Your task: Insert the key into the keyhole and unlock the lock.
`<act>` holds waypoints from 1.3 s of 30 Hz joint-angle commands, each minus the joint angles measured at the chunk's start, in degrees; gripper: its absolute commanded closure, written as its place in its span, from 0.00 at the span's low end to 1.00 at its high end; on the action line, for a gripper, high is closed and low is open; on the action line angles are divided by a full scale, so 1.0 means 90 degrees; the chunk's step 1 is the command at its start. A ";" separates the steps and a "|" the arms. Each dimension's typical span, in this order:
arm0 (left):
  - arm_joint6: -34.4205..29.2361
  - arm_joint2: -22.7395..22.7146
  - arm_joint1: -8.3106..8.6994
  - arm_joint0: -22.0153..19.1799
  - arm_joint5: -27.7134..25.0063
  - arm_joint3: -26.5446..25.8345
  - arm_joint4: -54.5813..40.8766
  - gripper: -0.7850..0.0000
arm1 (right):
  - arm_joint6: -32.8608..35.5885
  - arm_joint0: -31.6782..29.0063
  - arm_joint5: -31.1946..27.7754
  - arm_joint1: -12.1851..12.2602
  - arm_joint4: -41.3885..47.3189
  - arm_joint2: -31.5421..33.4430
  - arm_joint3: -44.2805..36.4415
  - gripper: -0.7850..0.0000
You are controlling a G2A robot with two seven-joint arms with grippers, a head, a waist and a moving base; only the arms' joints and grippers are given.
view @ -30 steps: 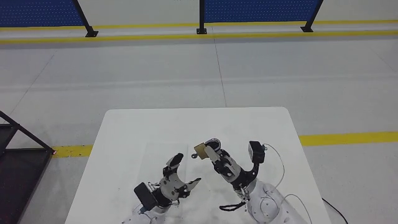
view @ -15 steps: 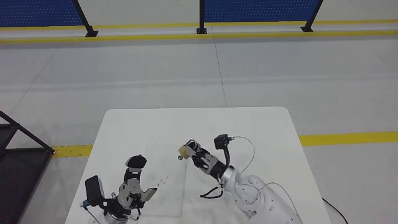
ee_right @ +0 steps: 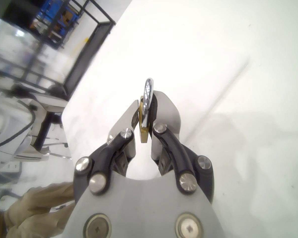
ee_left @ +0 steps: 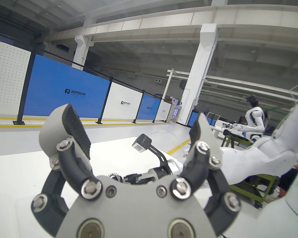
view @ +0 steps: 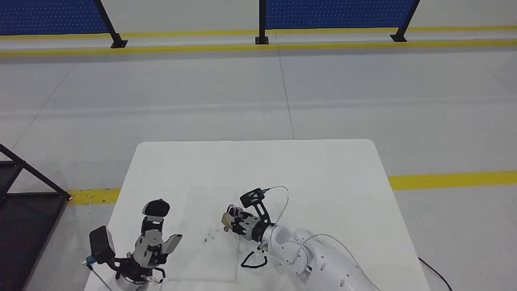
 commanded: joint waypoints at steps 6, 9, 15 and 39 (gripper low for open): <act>0.0000 0.0000 0.0000 0.0000 -0.0001 -0.0001 0.0000 0.00 | 0.0109 0.0195 0.0056 -0.0151 -0.0115 -0.0284 0.0318 0.65; 0.0000 0.0000 0.0000 0.0000 -0.0001 -0.0001 0.0000 0.00 | 0.0053 0.0215 0.0087 -0.0188 -0.0232 -0.0351 0.0372 0.00; 0.0000 0.0000 0.0000 0.0000 -0.0001 -0.0001 0.0000 0.00 | -0.0048 0.0121 0.0144 -0.0184 -0.0510 -0.0374 0.0211 0.00; 0.0000 0.0000 0.0000 0.0000 -0.0001 -0.0001 0.0000 0.00 | -0.1155 -0.2999 -0.1045 0.0998 -0.2608 0.1808 -0.3882 0.00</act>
